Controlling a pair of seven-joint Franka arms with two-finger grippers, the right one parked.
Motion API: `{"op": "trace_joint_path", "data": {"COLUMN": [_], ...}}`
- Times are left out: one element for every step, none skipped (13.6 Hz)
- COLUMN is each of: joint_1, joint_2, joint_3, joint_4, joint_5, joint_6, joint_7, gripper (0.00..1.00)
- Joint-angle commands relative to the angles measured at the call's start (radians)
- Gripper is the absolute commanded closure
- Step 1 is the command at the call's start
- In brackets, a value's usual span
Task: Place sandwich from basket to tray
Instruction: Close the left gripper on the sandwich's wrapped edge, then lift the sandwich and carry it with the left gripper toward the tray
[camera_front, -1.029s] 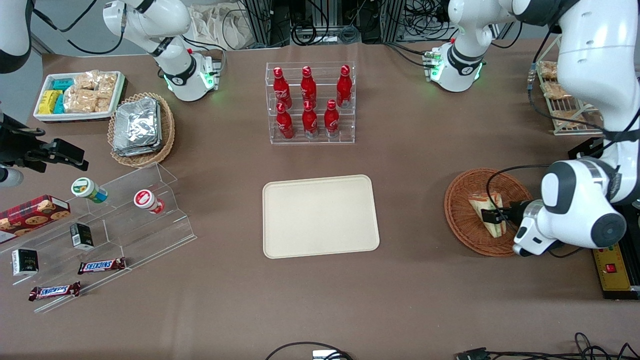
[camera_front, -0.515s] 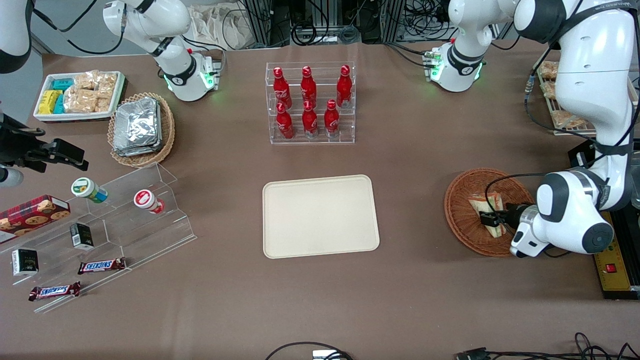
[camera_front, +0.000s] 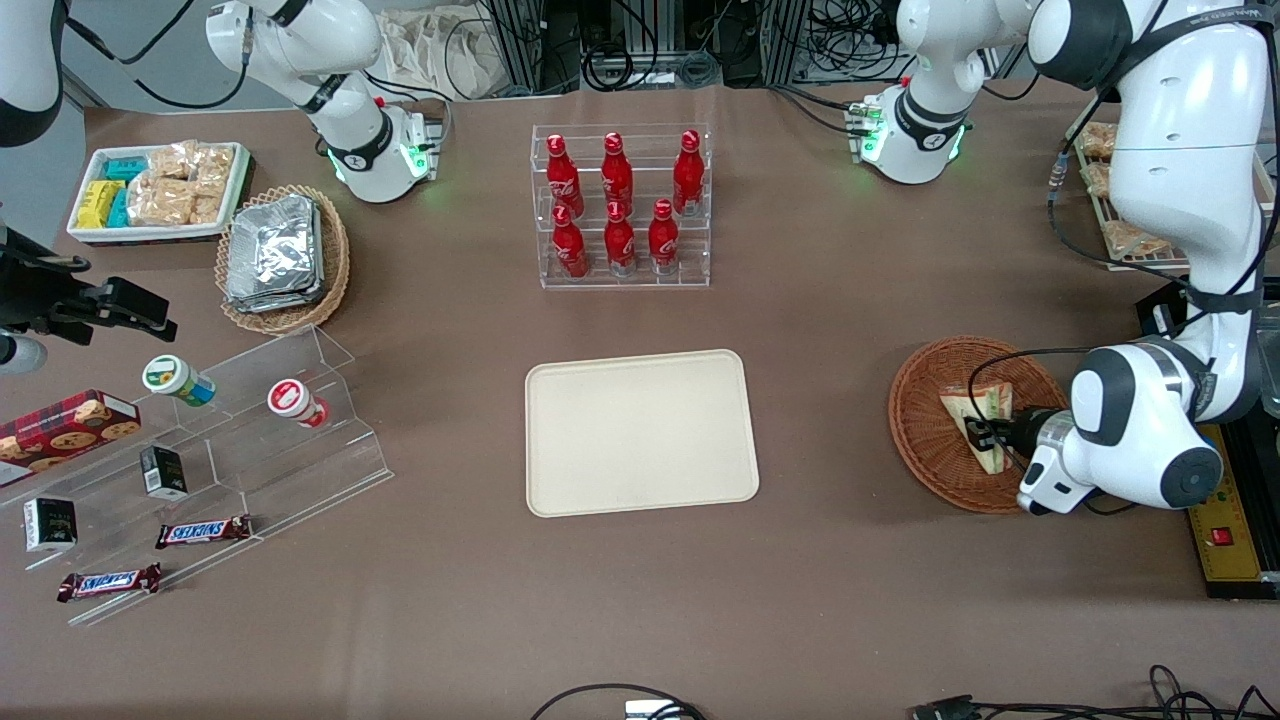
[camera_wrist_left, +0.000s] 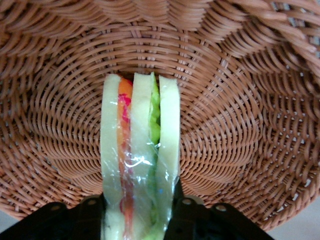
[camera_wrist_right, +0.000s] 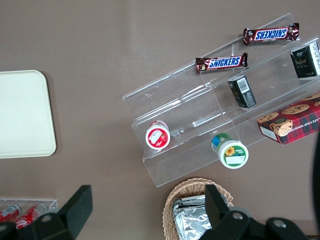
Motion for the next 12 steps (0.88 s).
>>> {"op": "trace_joint_path", "data": {"joint_1": [-0.004, -0.006, -0.009, -0.011, -0.011, -0.011, -0.011, -0.011, -0.011, -0.011, -0.018, -0.041], "joint_2": [-0.028, -0.061, -0.092, -0.129, -0.162, -0.193, -0.216, -0.229, -0.235, -0.233, -0.227, -0.218], "joint_3": [-0.006, -0.009, -0.019, -0.046, -0.072, -0.097, -0.123, -0.149, -0.179, -0.215, -0.258, -0.278], "joint_4": [0.004, 0.005, 0.008, 0.009, 0.011, 0.011, 0.02, 0.038, 0.061, 0.092, 0.127, 0.15], "joint_5": [-0.009, -0.009, -0.023, -0.03, -0.032, -0.031, -0.031, -0.032, -0.031, -0.031, -0.026, -0.023], "joint_6": [-0.006, -0.02, -0.043, -0.063, -0.074, -0.08, -0.083, -0.085, -0.092, -0.111, -0.127, -0.134], "joint_7": [-0.016, -0.03, -0.065, -0.106, -0.134, -0.144, -0.145, -0.148, -0.162, -0.185, -0.208, -0.241], "gripper": [0.88, 0.9, 0.9, 0.9, 0.9, 0.9, 0.9, 0.9, 0.9, 0.9, 0.9, 0.9]}}
